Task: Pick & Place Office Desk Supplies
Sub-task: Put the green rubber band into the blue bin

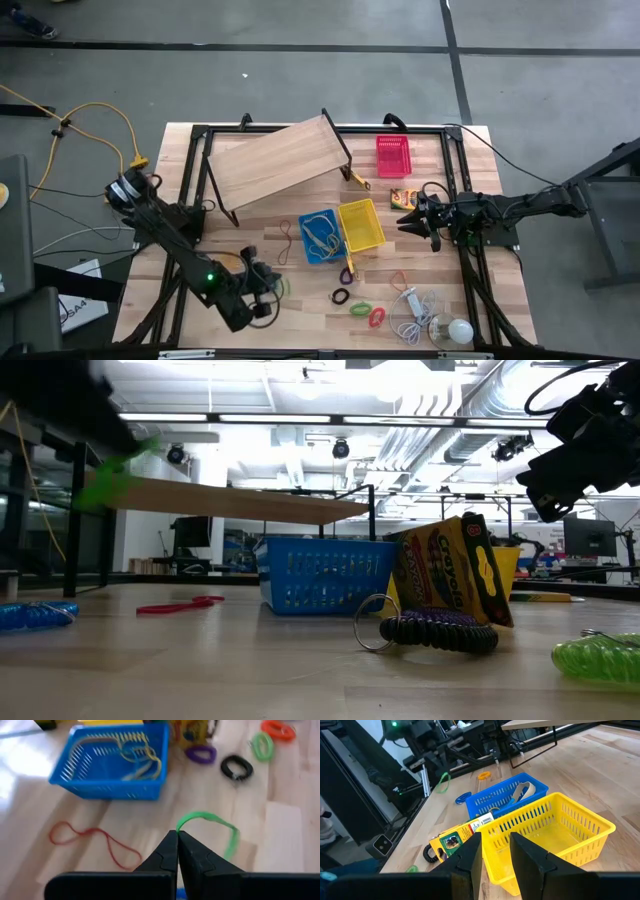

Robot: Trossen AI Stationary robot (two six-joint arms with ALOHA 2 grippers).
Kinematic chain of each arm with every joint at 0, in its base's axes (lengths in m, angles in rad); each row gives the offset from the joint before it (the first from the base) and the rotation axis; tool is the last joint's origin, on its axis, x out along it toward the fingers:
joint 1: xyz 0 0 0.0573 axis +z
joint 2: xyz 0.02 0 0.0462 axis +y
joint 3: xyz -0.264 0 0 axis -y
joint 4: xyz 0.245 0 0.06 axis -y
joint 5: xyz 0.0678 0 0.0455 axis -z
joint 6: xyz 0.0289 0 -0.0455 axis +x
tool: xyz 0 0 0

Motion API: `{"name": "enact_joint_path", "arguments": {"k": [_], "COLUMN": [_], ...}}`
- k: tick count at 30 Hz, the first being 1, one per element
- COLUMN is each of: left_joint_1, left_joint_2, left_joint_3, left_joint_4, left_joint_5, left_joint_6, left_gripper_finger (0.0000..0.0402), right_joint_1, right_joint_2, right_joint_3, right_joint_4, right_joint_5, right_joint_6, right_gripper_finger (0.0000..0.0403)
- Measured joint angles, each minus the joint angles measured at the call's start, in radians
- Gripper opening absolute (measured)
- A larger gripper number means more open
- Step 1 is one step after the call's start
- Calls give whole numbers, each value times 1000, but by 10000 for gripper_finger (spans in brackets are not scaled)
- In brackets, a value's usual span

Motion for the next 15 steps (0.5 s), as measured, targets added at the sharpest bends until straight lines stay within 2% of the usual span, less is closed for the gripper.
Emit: {"name": "enact_joint_path", "arguments": {"k": [10, 15], "left_joint_1": [104, 233], "left_joint_2": [-37, -37], "left_joint_3": [0, 0], "left_joint_4": [3, 96], "left_joint_5": [34, 132], "left_joint_6": [58, 171], "left_gripper_finger": [1, 1], "right_joint_1": [0, 0], "right_joint_2": [0, 0], "right_joint_3": [0, 0], "right_joint_4": [0, 0], "right_joint_5": [0, 0], "right_joint_6": [0, 0], "right_gripper_finger": [89, 89]}}
